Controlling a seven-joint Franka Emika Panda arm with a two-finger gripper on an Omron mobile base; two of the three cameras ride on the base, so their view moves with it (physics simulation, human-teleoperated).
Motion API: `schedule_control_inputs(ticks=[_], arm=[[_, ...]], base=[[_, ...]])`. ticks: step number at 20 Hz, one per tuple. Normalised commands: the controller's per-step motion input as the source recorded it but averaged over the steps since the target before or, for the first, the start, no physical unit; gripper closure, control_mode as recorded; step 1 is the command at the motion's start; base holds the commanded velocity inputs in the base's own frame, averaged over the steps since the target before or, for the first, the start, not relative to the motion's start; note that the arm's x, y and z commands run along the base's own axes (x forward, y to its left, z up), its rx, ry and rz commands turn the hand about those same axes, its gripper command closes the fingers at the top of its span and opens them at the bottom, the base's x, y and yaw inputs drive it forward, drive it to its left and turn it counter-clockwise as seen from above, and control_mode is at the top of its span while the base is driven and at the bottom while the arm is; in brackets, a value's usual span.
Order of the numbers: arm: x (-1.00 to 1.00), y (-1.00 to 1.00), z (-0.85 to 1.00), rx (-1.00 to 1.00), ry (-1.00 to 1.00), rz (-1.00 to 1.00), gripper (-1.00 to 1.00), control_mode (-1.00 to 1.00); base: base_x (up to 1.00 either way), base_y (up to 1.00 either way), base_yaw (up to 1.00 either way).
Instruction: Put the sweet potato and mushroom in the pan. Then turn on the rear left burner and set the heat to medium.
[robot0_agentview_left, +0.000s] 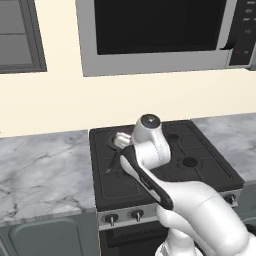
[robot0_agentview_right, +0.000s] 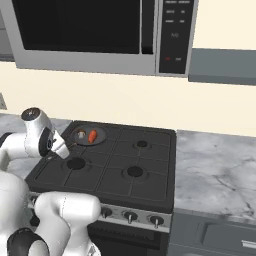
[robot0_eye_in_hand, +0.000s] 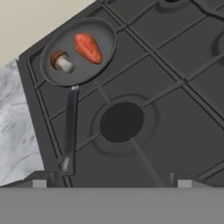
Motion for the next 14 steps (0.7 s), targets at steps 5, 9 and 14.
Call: schedule_control_inputs(ticks=[5, 9, 14], arm=[[-0.09, -0.34, 0.08, 0.04, -0.08, 0.17, -1.00, -1.00], [0.00, -0.34, 0.06, 0.05, -0.01, 0.30, -1.00, -1.00], [0.00, 0.00, 0.00, 0.00, -0.05, 0.03, -1.00, -1.00]], base=[[0.00, 0.00, 0.00], [0.00, 0.00, 0.00], [0.00, 0.00, 0.00]])
